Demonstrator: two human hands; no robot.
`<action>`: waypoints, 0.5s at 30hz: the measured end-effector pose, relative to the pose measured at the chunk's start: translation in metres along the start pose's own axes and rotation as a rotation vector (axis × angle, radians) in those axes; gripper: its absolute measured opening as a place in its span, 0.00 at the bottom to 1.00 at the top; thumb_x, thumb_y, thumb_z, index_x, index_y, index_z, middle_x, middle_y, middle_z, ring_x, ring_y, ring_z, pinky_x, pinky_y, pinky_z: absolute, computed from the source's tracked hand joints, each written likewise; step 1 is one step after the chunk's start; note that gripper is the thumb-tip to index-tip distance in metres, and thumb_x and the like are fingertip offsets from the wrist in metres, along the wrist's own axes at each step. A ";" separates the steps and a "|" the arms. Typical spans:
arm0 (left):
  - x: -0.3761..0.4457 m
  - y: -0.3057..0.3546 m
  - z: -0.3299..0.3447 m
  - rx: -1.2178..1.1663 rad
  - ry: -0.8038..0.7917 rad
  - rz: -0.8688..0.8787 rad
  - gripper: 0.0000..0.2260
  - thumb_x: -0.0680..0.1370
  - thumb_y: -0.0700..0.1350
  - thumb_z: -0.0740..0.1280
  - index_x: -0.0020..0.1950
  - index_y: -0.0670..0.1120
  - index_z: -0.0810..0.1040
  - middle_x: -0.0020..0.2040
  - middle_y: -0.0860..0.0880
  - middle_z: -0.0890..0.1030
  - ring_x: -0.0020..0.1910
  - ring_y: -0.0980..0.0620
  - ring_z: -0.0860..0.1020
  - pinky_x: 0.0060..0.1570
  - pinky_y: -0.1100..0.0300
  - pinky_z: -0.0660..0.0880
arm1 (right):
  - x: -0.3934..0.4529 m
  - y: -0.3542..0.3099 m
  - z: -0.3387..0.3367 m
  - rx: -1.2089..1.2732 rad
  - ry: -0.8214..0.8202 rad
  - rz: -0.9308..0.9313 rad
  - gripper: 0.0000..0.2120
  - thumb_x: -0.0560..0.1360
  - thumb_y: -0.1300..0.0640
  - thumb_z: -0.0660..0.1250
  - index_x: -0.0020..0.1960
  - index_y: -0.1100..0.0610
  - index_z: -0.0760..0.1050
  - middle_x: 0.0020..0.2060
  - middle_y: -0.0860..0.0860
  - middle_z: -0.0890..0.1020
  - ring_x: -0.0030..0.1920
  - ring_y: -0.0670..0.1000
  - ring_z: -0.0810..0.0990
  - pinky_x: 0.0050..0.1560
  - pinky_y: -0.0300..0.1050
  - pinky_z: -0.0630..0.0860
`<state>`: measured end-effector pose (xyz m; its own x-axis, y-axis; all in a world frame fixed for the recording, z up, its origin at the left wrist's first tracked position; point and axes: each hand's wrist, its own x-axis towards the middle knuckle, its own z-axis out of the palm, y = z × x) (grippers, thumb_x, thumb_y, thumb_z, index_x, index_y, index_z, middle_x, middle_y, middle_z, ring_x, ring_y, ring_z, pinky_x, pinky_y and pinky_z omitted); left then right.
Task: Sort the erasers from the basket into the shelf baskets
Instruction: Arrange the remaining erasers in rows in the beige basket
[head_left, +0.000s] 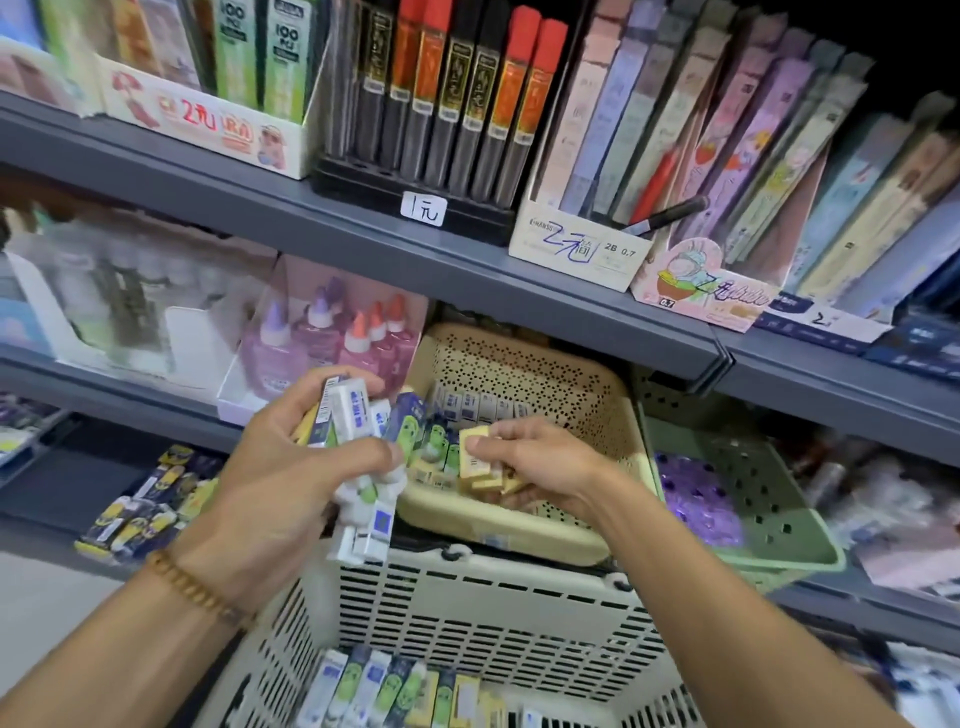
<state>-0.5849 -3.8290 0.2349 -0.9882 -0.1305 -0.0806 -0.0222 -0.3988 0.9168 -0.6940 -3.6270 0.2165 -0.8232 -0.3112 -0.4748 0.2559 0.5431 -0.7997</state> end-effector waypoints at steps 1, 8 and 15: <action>0.000 0.001 -0.001 -0.002 0.022 -0.004 0.25 0.51 0.37 0.76 0.46 0.52 0.81 0.38 0.45 0.77 0.35 0.45 0.76 0.42 0.43 0.67 | 0.003 -0.003 0.009 -0.073 0.005 -0.011 0.09 0.75 0.47 0.71 0.40 0.51 0.79 0.34 0.47 0.82 0.31 0.46 0.79 0.30 0.38 0.74; 0.001 -0.002 0.003 0.005 0.057 0.000 0.18 0.58 0.35 0.72 0.44 0.52 0.81 0.34 0.47 0.76 0.32 0.47 0.75 0.41 0.45 0.66 | 0.016 -0.005 0.021 -0.211 0.043 -0.003 0.06 0.80 0.58 0.63 0.51 0.52 0.79 0.48 0.46 0.78 0.45 0.47 0.79 0.48 0.44 0.79; 0.000 0.000 0.005 -0.012 0.022 -0.026 0.24 0.53 0.31 0.74 0.43 0.52 0.81 0.33 0.46 0.75 0.33 0.46 0.76 0.41 0.44 0.67 | -0.010 0.016 -0.035 -0.178 0.223 0.046 0.09 0.78 0.61 0.66 0.46 0.52 0.83 0.47 0.45 0.82 0.45 0.42 0.77 0.49 0.43 0.72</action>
<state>-0.5860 -3.8247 0.2367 -0.9837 -0.1401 -0.1130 -0.0457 -0.4127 0.9097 -0.6992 -3.5878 0.2213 -0.9092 -0.1145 -0.4004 0.2186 0.6871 -0.6929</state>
